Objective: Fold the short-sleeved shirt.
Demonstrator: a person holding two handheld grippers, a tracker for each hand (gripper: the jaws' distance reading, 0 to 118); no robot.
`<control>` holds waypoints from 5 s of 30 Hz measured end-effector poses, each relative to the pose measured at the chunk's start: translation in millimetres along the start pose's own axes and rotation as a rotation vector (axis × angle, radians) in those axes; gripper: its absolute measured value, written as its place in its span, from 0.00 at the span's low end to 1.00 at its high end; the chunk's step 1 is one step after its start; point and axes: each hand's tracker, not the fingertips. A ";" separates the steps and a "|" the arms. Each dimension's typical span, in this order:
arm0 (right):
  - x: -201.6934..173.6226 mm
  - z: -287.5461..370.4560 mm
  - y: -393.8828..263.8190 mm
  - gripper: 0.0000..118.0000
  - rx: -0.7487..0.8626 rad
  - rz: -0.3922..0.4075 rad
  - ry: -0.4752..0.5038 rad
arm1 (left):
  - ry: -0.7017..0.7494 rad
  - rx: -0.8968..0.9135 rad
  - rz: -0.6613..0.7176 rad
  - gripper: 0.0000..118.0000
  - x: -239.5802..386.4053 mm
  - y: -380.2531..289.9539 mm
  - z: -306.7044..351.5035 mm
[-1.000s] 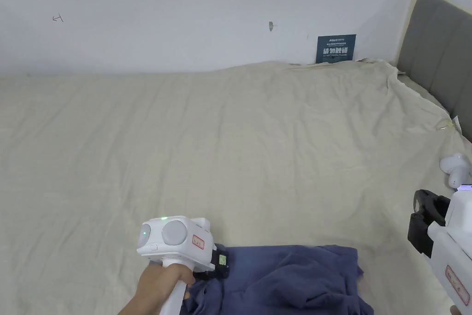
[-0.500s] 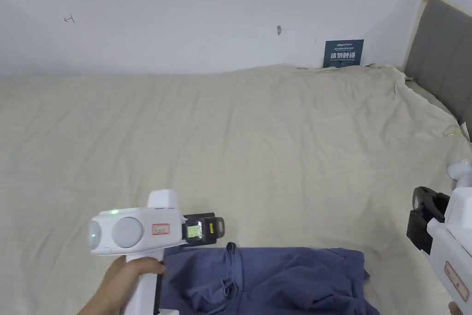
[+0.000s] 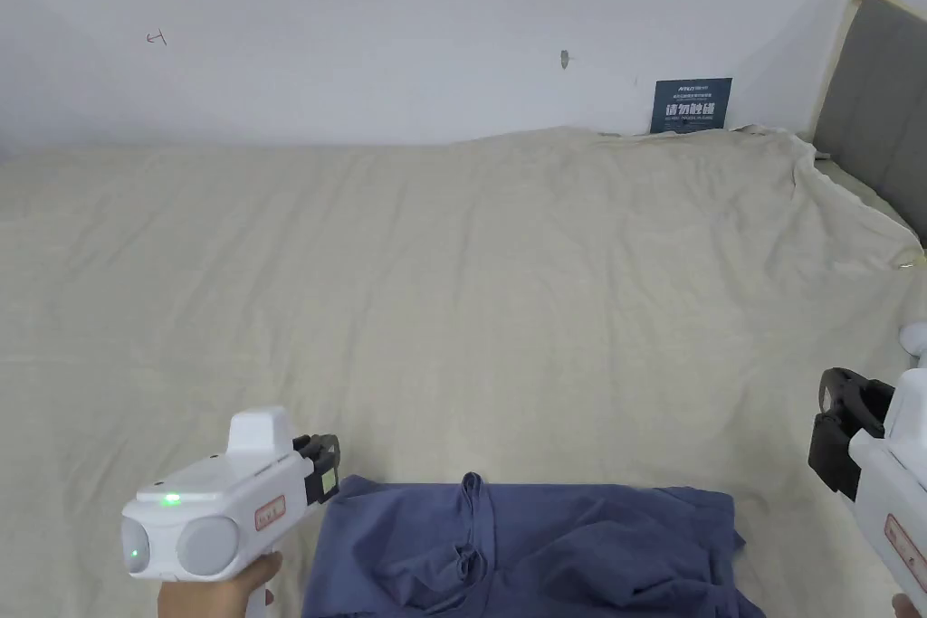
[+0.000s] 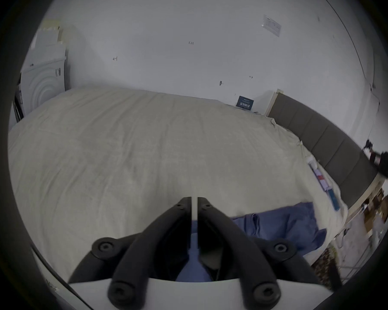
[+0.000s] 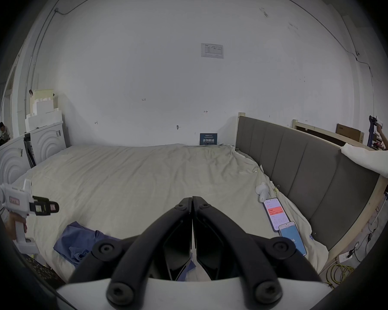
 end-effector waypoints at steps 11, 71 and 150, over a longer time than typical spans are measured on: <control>9.4 1.1 -2.4 0.00 -0.017 -0.003 -0.018 | -0.030 -0.148 -0.093 0.00 37.0 -68.1 -30.9; 3.0 1.6 3.0 0.00 -0.052 0.026 -0.021 | -0.161 -0.482 0.262 0.55 -46.8 -26.5 -69.7; 24.1 13.0 -2.7 0.00 -0.036 -0.039 -0.036 | -0.218 -0.428 0.003 0.95 165.4 2.5 -47.6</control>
